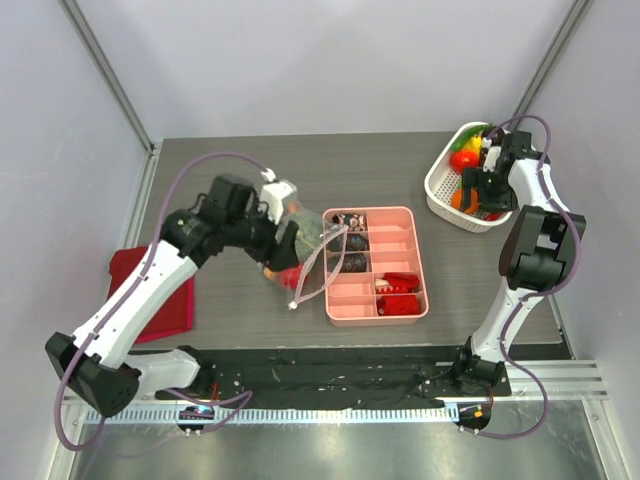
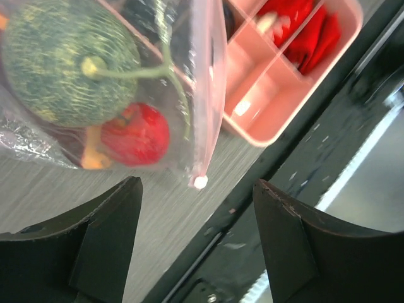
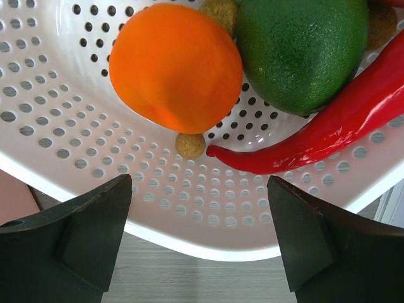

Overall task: Place the food in the zip-top bag and seal the zipper
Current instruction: Pick up the zipper food storage bag at the center of the board.

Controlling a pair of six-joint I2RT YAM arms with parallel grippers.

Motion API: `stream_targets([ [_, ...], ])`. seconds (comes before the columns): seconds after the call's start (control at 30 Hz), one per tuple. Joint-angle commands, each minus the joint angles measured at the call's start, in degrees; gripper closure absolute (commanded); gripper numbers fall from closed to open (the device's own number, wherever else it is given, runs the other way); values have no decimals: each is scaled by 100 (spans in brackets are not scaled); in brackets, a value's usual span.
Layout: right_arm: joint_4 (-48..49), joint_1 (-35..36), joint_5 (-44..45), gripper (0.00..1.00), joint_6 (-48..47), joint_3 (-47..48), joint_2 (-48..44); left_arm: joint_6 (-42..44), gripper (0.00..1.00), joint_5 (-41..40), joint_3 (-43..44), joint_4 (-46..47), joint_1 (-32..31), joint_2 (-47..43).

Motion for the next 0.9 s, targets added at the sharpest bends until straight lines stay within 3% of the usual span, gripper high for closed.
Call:
stream_targets([
  [0.0,180,6,-44,7,162,25,-56,768,25,-1570,-487,424,-942,-328],
  [0.17,101,-2,-106,5,197,157,-152,760,26,-3334,-647,977,-2101,-101],
  [0.3,66,-2,-124,4,250,139,-231,830,27,-4217,-515,1364,-2700,408],
  [0.57,48,-2,-88,2,241,227,-249,979,39,-5290,-322,1435,-2860,1103],
  [0.67,57,-2,-106,2,241,271,-188,988,56,-5431,-147,1243,-2860,1279],
  [0.7,83,-2,-106,2,241,271,-170,979,71,-5439,-76,1181,-2860,1323],
  [0.8,162,-2,-132,2,276,262,-135,813,99,-5185,197,961,-2764,1280],
  [0.87,223,-2,-185,2,320,271,-126,646,100,-4940,415,847,-2659,1236],
])
